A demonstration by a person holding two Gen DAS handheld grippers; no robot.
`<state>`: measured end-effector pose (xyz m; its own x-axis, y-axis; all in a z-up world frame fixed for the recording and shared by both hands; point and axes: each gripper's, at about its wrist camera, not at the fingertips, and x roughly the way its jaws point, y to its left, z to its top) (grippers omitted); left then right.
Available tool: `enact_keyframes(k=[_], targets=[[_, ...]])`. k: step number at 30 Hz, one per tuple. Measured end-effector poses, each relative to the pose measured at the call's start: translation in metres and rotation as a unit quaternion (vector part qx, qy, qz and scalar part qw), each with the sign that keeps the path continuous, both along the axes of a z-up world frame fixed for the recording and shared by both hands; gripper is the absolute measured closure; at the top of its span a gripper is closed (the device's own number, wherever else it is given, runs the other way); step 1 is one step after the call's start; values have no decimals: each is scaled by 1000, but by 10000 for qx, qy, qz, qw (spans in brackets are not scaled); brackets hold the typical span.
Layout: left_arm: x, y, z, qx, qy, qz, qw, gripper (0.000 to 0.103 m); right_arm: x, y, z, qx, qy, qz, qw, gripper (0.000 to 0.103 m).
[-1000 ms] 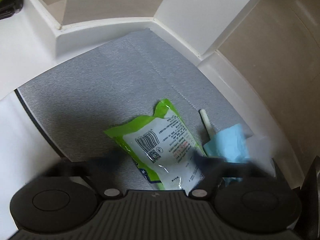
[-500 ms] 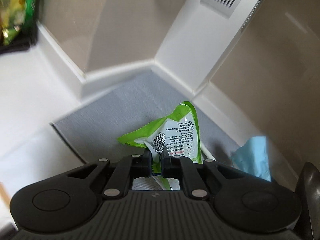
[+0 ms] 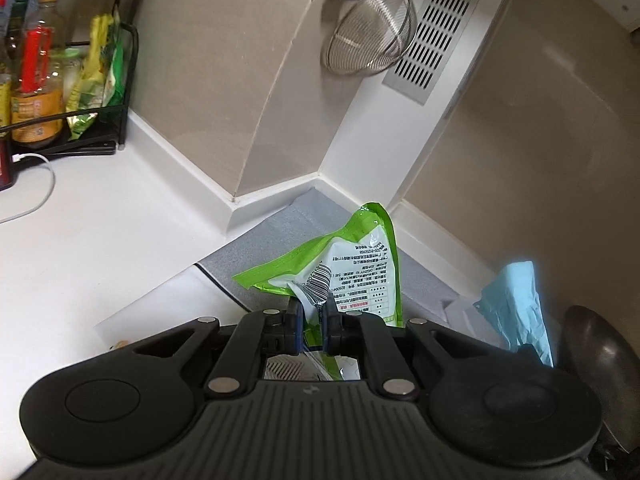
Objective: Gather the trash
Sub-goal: 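Lift the snack packet with the left tool while the right tool lifts the glove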
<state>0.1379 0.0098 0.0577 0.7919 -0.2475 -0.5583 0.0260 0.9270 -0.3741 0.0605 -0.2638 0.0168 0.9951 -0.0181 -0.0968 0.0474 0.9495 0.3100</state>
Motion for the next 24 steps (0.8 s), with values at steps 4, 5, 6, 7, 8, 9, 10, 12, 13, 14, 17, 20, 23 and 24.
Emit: enact_keyframes(k=[4,5,6,7,8,9,10,12,13,14,17,20,23,24], targets=[[-26,11,6,-139,-27,11,9999,94,-18,0,6,21,33,7,10000,75],[-31,14,7,-175,-29,8,9998,94,-20,0,7,67,62,19,10000,75],[-36,16,6,-189,-36,7,9998,94,-24,-1,7,105,79,33,9999,75],[-41,18,6,-182,-42,23,9998,94,-27,-2,7,130,93,19,9999,75],[-46,20,6,-187,-36,40,9998,94,-30,-3,6,146,115,-2,9998,75],[-50,22,5,-212,-16,35,9998,94,-31,-4,6,172,135,-21,9998,75],[-54,25,4,-246,11,43,9997,94,-33,-5,6,211,166,-40,9996,75],[-59,30,2,-322,70,56,9994,94,-40,-9,5,318,235,-61,9992,75],[-63,33,1,-338,75,45,9994,95,-42,-11,5,354,240,-58,9991,75],[-68,35,1,-328,56,54,9994,94,-45,-11,6,364,227,-40,9991,75],[-76,42,-3,-300,60,101,9995,94,-47,-12,4,325,313,-13,9990,75],[-78,49,-11,-299,184,167,9992,94,-36,-8,-8,116,692,-116,9975,75],[-79,52,-17,-281,281,166,9991,94,-23,-4,-27,-55,1199,-133,9927,74],[-80,52,-18,-265,287,155,9991,94,-19,-1,-33,-137,1341,-157,9907,74]])
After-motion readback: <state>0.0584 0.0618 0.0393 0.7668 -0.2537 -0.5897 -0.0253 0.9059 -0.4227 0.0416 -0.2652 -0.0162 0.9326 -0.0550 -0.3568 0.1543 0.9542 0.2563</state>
